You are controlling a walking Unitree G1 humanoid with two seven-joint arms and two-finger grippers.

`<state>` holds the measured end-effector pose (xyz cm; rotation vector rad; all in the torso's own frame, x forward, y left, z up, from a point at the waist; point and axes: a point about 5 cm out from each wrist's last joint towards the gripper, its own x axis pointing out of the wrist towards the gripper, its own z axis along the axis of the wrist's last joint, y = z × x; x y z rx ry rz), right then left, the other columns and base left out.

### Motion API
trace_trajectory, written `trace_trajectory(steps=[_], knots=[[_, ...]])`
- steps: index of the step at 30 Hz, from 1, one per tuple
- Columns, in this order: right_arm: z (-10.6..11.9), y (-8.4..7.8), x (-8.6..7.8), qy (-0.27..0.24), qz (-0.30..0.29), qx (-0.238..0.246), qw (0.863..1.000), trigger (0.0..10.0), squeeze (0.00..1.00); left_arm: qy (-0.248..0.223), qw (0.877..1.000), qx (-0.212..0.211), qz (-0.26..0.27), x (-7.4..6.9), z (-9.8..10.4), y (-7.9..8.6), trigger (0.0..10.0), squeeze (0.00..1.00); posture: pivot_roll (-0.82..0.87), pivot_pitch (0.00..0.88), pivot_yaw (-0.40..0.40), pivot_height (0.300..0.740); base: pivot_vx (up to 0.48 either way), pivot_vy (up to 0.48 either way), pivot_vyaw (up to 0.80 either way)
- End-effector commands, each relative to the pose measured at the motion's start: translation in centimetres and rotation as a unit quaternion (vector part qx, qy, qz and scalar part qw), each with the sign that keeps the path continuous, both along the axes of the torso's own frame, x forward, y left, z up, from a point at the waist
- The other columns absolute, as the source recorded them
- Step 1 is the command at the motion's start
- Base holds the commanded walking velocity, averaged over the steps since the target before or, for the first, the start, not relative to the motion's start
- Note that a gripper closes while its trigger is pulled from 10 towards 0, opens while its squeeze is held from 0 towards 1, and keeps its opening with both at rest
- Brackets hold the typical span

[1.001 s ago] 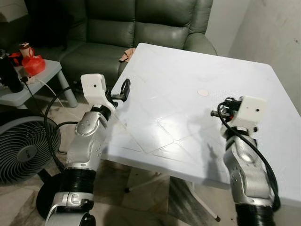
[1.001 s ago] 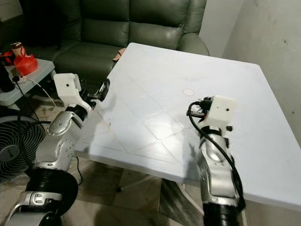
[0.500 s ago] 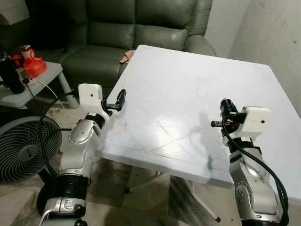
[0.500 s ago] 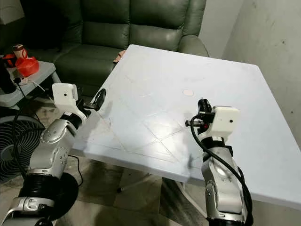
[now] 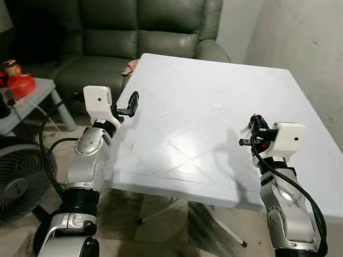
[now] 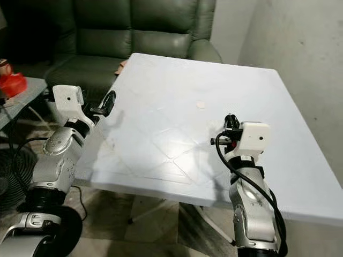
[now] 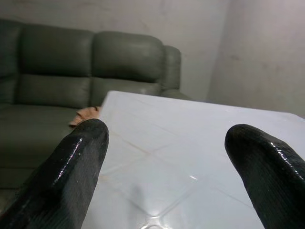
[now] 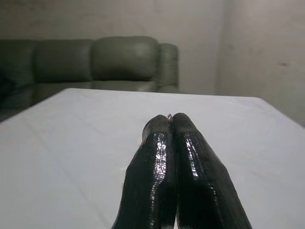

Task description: Hang keys on a hook

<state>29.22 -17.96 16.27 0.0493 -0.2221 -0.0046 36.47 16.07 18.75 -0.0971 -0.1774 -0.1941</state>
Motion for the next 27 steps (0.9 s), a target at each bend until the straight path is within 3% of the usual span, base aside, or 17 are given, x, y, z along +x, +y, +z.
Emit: trace_trajectory(steps=[1,10,14,27], knots=[[0.39,0.05,0.18,-0.009,-0.002,-0.006,1.000,10.0,0.00,-0.009,1.000,0.003,-0.002,0.38,0.63,-0.39,10.0,0.00,-0.04,0.000,-0.008,0.740,0.000,0.000,-0.78],[0.24,0.31,0.21,-0.006,0.004,-0.008,1.000,10.0,0.00,0.003,1.000,-0.012,-0.011,0.49,0.14,-0.65,10.0,0.00,-0.05,0.000,-0.008,0.740,0.000,0.000,-0.78],[0.14,0.37,0.22,-0.004,0.006,-0.009,1.000,10.0,0.00,0.005,1.000,-0.011,-0.011,0.57,0.05,-0.69,10.0,0.00,-0.05,0.000,-0.008,0.740,0.000,0.458,-0.78],[0.08,0.49,0.18,0.000,0.008,-0.012,1.000,10.0,0.00,0.016,1.000,-0.009,-0.003,0.72,-0.11,-0.57,10.0,0.00,-0.04,0.000,-0.008,0.740,0.000,0.000,-0.78]])
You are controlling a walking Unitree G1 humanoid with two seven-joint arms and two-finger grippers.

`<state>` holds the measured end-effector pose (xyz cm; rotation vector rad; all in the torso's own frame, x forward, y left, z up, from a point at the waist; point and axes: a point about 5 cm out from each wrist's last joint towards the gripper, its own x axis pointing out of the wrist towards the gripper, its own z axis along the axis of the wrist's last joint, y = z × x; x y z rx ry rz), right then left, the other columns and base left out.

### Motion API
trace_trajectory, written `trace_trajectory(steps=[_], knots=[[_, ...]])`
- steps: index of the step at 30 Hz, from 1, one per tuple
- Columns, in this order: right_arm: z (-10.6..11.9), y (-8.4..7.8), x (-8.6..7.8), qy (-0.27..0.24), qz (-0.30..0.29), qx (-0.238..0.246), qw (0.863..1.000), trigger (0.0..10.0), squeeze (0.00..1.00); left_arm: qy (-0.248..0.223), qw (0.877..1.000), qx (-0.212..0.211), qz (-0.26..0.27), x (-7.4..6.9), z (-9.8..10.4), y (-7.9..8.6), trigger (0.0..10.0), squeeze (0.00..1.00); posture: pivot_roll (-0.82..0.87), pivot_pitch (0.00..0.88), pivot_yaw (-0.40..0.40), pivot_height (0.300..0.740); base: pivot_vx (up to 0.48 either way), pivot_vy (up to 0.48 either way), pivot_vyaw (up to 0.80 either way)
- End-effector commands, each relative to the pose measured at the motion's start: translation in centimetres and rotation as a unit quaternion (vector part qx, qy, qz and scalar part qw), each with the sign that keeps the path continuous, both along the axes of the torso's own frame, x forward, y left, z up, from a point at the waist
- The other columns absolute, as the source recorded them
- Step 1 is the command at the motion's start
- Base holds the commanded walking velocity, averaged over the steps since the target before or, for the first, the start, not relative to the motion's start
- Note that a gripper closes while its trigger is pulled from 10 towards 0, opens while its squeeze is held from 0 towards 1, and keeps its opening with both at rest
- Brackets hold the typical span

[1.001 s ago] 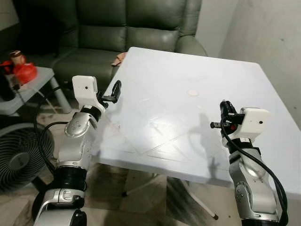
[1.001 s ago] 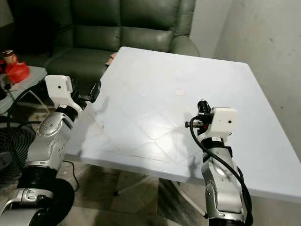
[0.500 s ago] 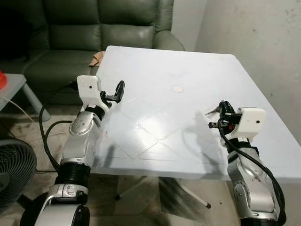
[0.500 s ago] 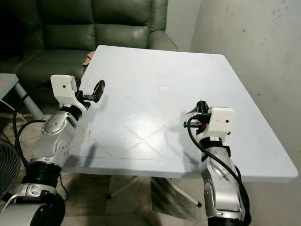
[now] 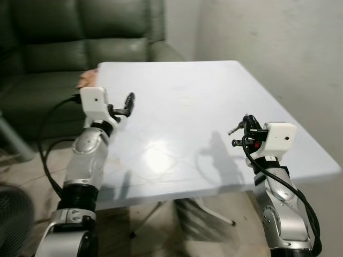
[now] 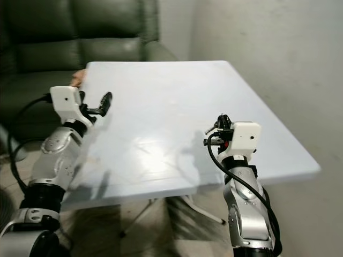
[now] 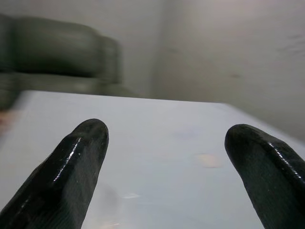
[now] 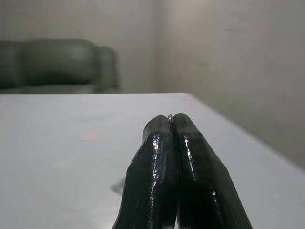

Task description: Hang keys on a hook

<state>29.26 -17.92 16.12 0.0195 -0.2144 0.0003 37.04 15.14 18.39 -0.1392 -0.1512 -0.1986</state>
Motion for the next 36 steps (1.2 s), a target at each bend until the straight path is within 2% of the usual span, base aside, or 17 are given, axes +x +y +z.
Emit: trace_trajectory(steps=[1,36], knots=[[0.20,0.43,0.15,-0.003,0.007,0.003,1.000,10.0,0.00,0.002,1.000,0.010,0.003,0.14,0.20,0.34,10.0,0.00,-0.04,0.000,-0.011,0.740,0.000,0.000,-0.78],[0.09,0.30,0.22,-0.001,0.009,-0.006,1.000,10.0,0.00,-0.007,0.999,0.033,0.002,0.10,0.03,-0.25,10.0,0.00,-0.05,0.000,-0.018,0.740,0.000,0.000,-0.78]])
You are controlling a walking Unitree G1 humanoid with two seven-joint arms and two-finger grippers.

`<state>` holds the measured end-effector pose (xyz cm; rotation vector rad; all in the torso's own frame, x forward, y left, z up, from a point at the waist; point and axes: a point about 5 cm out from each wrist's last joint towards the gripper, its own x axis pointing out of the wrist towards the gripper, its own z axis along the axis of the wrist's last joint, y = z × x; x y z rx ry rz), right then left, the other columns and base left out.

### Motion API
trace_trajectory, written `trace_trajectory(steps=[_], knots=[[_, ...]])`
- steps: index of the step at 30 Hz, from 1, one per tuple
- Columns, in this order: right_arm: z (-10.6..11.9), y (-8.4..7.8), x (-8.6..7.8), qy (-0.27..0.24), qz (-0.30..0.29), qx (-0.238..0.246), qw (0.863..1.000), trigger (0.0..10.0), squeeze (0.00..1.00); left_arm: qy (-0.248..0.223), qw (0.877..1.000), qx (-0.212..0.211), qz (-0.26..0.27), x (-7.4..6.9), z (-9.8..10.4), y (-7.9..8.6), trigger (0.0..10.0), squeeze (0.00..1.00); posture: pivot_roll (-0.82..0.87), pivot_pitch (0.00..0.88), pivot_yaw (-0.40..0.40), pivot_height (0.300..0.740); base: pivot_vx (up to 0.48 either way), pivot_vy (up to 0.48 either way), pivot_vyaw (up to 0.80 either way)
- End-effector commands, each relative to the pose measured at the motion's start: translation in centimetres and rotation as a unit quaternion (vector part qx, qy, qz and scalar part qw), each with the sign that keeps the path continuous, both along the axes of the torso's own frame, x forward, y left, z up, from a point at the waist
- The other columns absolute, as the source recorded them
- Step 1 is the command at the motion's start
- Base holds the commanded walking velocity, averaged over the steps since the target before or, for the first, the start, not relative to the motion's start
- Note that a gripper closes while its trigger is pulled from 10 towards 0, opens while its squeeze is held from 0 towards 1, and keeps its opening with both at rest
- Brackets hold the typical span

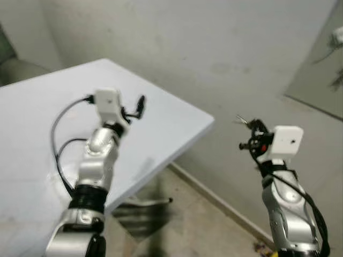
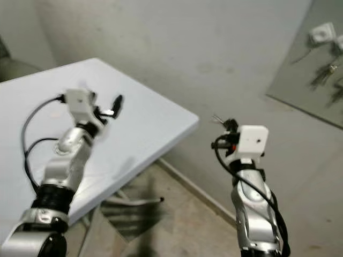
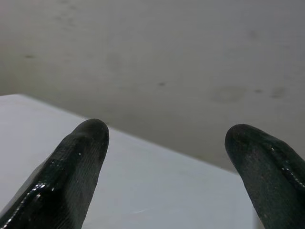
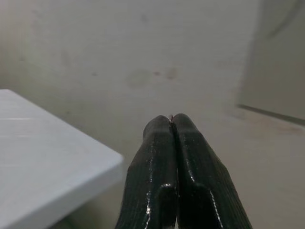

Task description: Hang keys on a hook

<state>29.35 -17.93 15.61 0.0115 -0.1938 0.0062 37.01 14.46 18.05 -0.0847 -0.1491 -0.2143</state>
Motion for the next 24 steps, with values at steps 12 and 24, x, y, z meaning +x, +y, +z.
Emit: trace_trajectory(steps=[12,24], knots=[[0.6,0.1,0.1,-0.009,0.004,-0.003,1.000,10.0,0.00,-0.010,1.000,0.001,0.000,0.0,0.4,0.1,10.0,0.00,-0.05,0.000,-0.022,0.740,0.000,0.000,-0.78],[0.7,0.1,-0.1,-0.015,-0.008,-0.010,1.000,10.0,0.00,-0.001,1.000,-0.002,-0.030,-0.3,0.2,-0.6,10.0,0.00,-0.05,0.000,-0.022,0.740,0.000,0.000,-0.20]])
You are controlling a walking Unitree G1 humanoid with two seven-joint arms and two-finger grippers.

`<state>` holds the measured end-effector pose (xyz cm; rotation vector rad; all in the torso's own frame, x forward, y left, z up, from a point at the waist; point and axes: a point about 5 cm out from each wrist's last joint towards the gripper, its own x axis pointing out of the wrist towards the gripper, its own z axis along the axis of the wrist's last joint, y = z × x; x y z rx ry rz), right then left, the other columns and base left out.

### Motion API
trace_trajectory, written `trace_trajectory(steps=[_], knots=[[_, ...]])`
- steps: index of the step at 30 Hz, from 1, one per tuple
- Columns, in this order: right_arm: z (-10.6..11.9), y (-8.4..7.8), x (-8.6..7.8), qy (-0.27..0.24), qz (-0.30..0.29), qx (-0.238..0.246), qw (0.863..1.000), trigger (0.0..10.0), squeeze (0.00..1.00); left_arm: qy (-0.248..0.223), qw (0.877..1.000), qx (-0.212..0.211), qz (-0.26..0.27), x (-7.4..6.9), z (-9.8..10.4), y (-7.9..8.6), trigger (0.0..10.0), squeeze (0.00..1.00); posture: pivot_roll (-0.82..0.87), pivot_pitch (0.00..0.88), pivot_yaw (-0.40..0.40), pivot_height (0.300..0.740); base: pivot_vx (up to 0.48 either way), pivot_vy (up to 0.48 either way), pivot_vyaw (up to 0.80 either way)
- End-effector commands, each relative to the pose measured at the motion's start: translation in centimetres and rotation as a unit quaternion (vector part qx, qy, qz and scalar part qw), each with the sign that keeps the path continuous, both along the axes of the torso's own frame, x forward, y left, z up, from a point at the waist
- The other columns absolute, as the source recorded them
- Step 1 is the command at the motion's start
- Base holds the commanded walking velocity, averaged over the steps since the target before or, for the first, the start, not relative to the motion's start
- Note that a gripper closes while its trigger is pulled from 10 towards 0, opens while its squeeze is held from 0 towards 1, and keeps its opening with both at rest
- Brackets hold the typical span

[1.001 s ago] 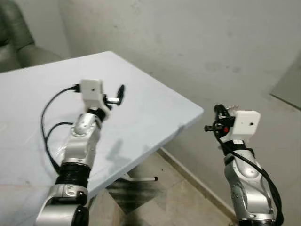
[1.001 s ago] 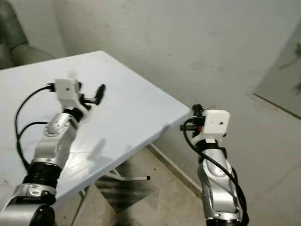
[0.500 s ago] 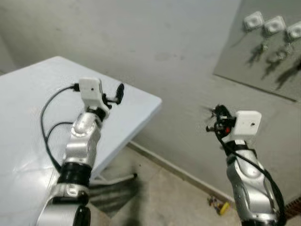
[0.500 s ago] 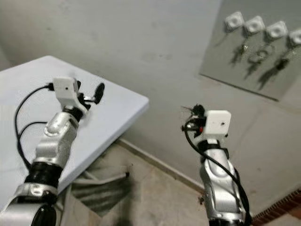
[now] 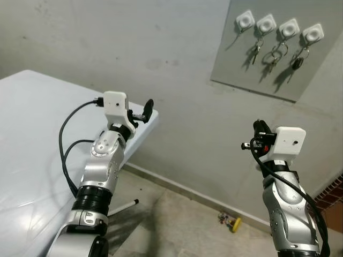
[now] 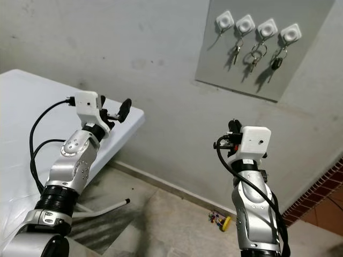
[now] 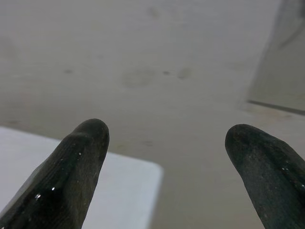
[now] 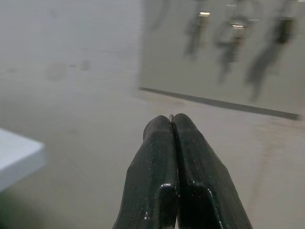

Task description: Hang keys on a hook

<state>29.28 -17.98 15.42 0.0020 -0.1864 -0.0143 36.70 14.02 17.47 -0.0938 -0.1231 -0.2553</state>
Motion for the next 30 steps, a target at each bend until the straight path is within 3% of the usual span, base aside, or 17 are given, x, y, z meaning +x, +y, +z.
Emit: trace_trajectory(steps=[1,7,15,20,30], knots=[[1.0,0.2,-0.2,-0.023,0.008,-0.007,1.000,10.0,0.00,-0.017,0.999,0.000,-0.031,-0.3,0.9,-0.7,10.0,0.00,-0.05,0.000,-0.022,0.740,0.000,0.000,0.00],[1.0,0.1,-1.2,-0.030,0.013,-0.010,0.999,10.0,0.00,-0.027,0.998,-0.023,-0.043,-1.8,0.8,-1.2,10.0,0.00,-0.06,0.000,-0.014,0.740,0.000,0.000,0.00],[0.6,-0.2,-3.3,-0.026,0.004,-0.007,1.000,10.0,0.00,-0.023,0.998,-0.015,-0.056,-4.5,-0.4,-0.6,10.0,0.00,-0.06,0.000,-0.013,0.740,0.000,0.000,0.00],[1.0,0.0,-3.7,-0.030,0.003,-0.005,1.000,10.0,0.00,-0.004,0.998,-0.024,-0.060,-5.1,-0.6,-0.3,10.0,0.00,-0.05,0.000,-0.013,0.740,0.000,0.000,0.00],[1.2,0.0,-3.8,-0.028,0.006,-0.005,1.000,10.0,0.00,0.009,0.998,-0.031,-0.057,-4.8,-0.4,0.0,10.0,0.00,-0.05,0.000,-0.016,0.740,0.000,0.000,0.00]])
